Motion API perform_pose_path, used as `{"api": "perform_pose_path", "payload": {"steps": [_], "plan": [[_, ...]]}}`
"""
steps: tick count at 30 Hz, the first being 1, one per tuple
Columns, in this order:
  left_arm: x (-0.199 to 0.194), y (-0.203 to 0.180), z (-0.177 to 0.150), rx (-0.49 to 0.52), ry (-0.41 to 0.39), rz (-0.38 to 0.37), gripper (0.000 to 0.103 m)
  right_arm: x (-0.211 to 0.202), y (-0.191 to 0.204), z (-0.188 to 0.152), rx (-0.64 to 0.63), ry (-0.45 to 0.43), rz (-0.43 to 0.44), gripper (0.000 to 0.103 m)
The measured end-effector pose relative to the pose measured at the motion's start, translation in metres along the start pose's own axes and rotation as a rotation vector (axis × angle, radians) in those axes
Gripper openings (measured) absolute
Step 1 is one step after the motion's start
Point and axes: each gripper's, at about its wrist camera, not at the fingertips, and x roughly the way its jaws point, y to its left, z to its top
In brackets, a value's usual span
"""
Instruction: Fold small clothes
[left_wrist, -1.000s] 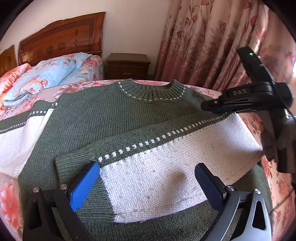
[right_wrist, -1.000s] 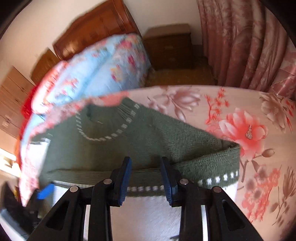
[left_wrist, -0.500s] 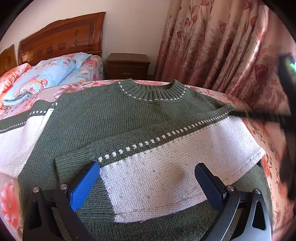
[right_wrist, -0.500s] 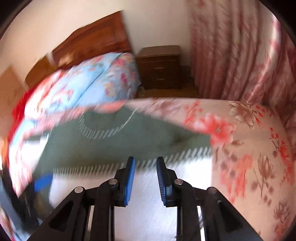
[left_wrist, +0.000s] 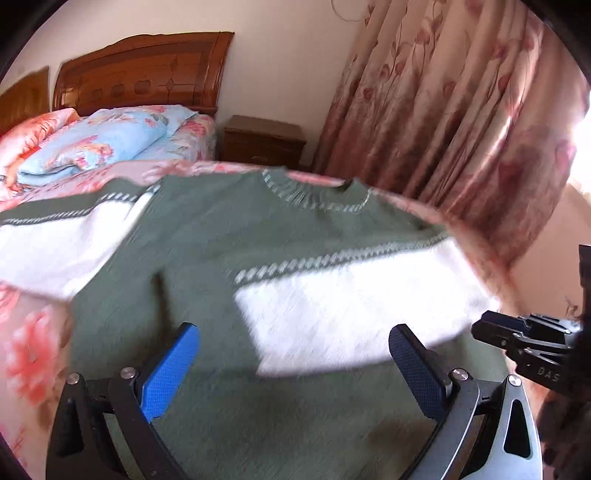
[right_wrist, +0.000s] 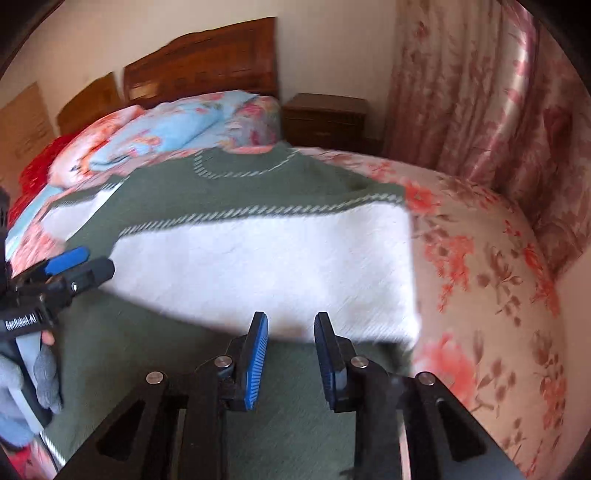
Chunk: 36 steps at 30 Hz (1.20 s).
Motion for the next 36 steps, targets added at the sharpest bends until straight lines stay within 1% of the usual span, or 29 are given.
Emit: {"api": "perform_pose_path", "payload": {"steps": [1,2,3,4,6,7,8,9,10,11,12,14,16,18,20,22,24,25,27,29,31,33,35,36], "plan": [[0.001,0.005,-0.006,0.010,0.018,0.030,0.103,0.005,0.001,-0.007,0.002,0.022,0.012,0.027],[0.001,0.014,-0.010,-0.008,0.045,0.033,0.103,0.012,0.002,-0.016,0.012,0.047,0.011,0.028],[-0.002,0.023,-0.012,-0.043,0.054,0.013,0.103,0.013,0.001,-0.024,0.022,0.022,0.008,0.028],[-0.009,0.035,-0.013,-0.077,0.041,0.007,0.103,0.012,0.000,-0.027,0.027,0.015,0.009,0.028],[-0.021,0.055,-0.017,-0.115,0.026,0.041,0.103,0.010,0.000,-0.031,0.041,0.029,0.002,0.028],[-0.027,0.068,-0.020,-0.144,0.016,0.036,0.103,0.009,0.001,-0.032,0.046,0.040,-0.008,0.028],[-0.034,0.078,-0.023,-0.178,0.001,0.017,0.103,0.008,0.003,-0.032,0.048,0.045,-0.025,0.028],[-0.045,0.091,-0.025,-0.225,-0.029,-0.037,0.103,0.004,0.005,-0.031,0.045,0.040,-0.038,0.028],[-0.053,0.099,-0.026,-0.255,-0.055,-0.051,0.103,0.002,0.008,-0.029,0.041,0.028,-0.041,0.028],[-0.065,0.109,-0.026,-0.282,-0.096,-0.010,0.103,0.000,0.011,-0.024,0.041,0.012,-0.036,0.028],[-0.071,0.116,-0.024,-0.293,-0.122,0.015,0.103,-0.003,0.016,-0.016,0.042,-0.001,-0.032,0.028],[-0.085,0.139,-0.019,-0.348,-0.181,0.027,0.103,-0.001,0.024,-0.003,0.049,-0.040,-0.027,0.028],[-0.092,0.172,-0.015,-0.442,-0.206,0.047,0.103,0.003,0.027,0.008,0.066,-0.072,-0.025,0.028],[-0.096,0.215,-0.012,-0.553,-0.229,0.052,0.103,0.015,0.031,0.015,0.080,-0.065,-0.033,0.028],[-0.098,0.258,-0.013,-0.669,-0.251,0.069,0.103,0.028,0.035,0.014,0.074,-0.046,-0.058,0.028],[-0.098,0.306,-0.015,-0.792,-0.259,0.062,0.103,0.029,0.039,0.008,0.054,-0.089,-0.078,0.028],[-0.093,0.344,-0.013,-0.872,-0.256,0.078,0.103,0.028,0.043,0.000,0.034,-0.131,-0.095,0.028],[-0.089,0.364,-0.011,-0.907,-0.252,0.097,0.103,0.027,0.045,0.000,0.027,-0.134,-0.103,0.028],[-0.080,0.391,-0.006,-0.948,-0.246,0.132,0.103,0.028,0.044,-0.001,0.025,-0.131,-0.102,0.029],[-0.071,0.410,-0.001,-0.977,-0.247,0.149,0.103,0.029,0.041,0.001,0.039,-0.130,-0.087,0.029],[-0.068,0.418,0.002,-0.978,-0.259,0.159,0.103,0.029,0.040,0.001,0.040,-0.130,-0.085,0.029],[-0.060,0.424,0.008,-0.976,-0.252,0.172,0.103,0.029,0.041,0.001,0.034,-0.130,-0.093,0.029],[-0.057,0.427,0.008,-0.993,-0.275,0.162,0.103,0.030,0.041,0.001,0.034,-0.131,-0.093,0.029],[-0.057,0.428,0.009,-0.995,-0.293,0.134,0.103,0.029,0.040,0.000,0.036,-0.131,-0.090,0.029]]}}
